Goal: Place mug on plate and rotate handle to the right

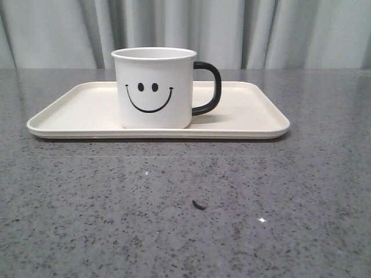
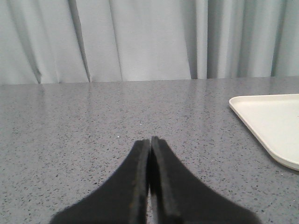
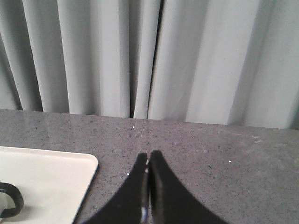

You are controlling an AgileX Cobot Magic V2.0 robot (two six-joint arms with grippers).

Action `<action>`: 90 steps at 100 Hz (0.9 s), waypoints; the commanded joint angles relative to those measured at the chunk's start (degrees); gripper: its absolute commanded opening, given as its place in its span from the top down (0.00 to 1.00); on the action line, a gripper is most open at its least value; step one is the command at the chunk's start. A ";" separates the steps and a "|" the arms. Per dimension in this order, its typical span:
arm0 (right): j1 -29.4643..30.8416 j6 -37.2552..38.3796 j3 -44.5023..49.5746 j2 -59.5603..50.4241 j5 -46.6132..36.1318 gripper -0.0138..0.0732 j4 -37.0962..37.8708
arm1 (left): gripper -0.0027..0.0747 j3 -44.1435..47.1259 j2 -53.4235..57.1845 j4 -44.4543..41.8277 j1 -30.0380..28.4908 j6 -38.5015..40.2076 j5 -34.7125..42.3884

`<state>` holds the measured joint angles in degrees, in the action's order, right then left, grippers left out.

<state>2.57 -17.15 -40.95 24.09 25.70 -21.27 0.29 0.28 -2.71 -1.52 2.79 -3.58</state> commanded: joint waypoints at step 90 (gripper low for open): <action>0.30 -0.04 24.10 -13.91 -8.66 0.91 -0.19 | 0.99 0.24 1.94 -0.05 0.05 0.24 4.78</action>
<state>2.57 -17.15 -18.83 12.60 24.25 -21.27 0.29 0.28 -2.71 -1.52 2.79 -3.58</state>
